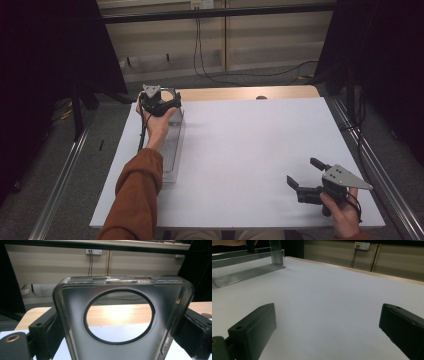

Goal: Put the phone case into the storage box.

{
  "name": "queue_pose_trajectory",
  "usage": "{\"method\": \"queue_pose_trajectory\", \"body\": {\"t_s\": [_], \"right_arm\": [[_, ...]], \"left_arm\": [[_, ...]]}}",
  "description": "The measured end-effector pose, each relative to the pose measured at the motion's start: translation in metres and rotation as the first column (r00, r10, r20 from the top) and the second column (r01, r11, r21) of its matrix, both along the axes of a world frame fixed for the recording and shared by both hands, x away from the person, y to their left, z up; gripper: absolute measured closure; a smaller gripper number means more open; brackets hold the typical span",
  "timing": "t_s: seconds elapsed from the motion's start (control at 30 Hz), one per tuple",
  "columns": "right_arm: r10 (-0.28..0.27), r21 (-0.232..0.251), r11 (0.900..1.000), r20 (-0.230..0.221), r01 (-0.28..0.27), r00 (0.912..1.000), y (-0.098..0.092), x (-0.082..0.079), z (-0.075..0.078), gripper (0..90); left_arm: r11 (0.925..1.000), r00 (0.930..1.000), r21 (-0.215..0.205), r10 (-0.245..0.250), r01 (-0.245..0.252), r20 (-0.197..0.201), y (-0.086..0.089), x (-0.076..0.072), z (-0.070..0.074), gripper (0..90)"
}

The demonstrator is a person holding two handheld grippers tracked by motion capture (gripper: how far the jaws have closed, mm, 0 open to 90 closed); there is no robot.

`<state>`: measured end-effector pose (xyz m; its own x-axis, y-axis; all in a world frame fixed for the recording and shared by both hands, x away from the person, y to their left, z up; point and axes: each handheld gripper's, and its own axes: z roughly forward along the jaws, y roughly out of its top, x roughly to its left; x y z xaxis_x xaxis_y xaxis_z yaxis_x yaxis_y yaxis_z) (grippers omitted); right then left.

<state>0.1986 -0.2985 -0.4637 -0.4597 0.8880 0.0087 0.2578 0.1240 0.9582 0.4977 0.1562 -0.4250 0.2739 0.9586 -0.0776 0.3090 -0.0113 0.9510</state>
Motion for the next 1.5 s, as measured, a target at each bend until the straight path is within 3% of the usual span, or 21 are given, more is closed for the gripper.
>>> {"method": "queue_pose_trajectory", "body": {"t_s": [0.13, 0.2, 0.3, 0.43, 0.67, 0.8, 1.0, 1.23, 1.27, 1.37, 1.5], "right_arm": [[0.002, 0.001, 1.0, -0.001, -0.002, 1.0, 0.0, 0.0, 0.0, 0.6], [0.003, 0.002, 1.0, -0.003, -0.003, 1.0, 0.0, 0.0, 0.0, 0.6], [0.002, 0.004, 1.0, -0.001, -0.002, 1.0, 0.0, 0.0, 0.0, 0.6], [0.004, 0.005, 1.0, -0.003, -0.004, 1.0, 0.0, 0.0, 0.0, 0.6], [0.008, 0.006, 1.0, -0.003, -0.008, 1.0, 0.0, 0.0, 0.0, 0.6], [0.008, 0.007, 1.0, -0.004, -0.007, 1.0, 0.0, 0.0, 0.0, 0.6], [0.009, 0.006, 1.0, -0.004, -0.008, 1.0, 0.0, 0.0, -0.001, 0.6], [0.014, 0.006, 1.0, -0.005, -0.014, 0.9999, 0.0, 0.0, -0.001, 0.6], [0.015, 0.006, 1.0, -0.005, -0.015, 0.9999, 0.0, 0.0, -0.001, 0.6], [0.018, 0.004, 1.0, -0.008, -0.018, 0.9998, 0.0, 0.0, -0.001, 0.6], [0.021, 0.007, 1.0, -0.011, -0.021, 0.9997, 0.0, 0.0, -0.001, 0.6]], "left_arm": [[0.9999, 0.9999, 0.006, -0.01, 0.01, 0.0, -0.003, 0.002, -0.001, 9.4], [0.9995, 0.9999, 0.03, -0.009, 0.009, -0.011, -0.004, 0.002, -0.001, 9.7], [0.9995, 0.9996, 0.014, -0.028, 0.028, -0.004, -0.006, 0.004, -0.002, 9.8], [0.9986, 0.9991, 0.034, -0.041, 0.041, -0.008, -0.008, 0.005, -0.001, 9.7], [0.9979, 0.9979, 0.01, -0.064, 0.064, -0.01, -0.01, 0.004, 0.0, 4.9], [0.9987, 0.9986, 0.013, -0.049, 0.049, -0.019, -0.007, 0.004, 0.001, 4.0], [0.9966, 0.9964, 0.002, -0.082, 0.082, -0.022, -0.004, 0.003, 0.001, 3.4], [0.9918, 0.9919, -0.016, -0.127, 0.127, 0.009, -0.003, 0.002, 0.005, 1.7], [0.9928, 0.9928, -0.002, -0.12, 0.12, 0.007, -0.003, 0.002, 0.006, 1.7], [0.989, 0.9885, -0.006, -0.147, 0.148, 0.036, -0.002, 0.002, 0.008, 1.7], [0.9899, 0.9888, 0.001, -0.142, 0.142, 0.047, 0.0, 0.001, 0.011, 1.7]]}}
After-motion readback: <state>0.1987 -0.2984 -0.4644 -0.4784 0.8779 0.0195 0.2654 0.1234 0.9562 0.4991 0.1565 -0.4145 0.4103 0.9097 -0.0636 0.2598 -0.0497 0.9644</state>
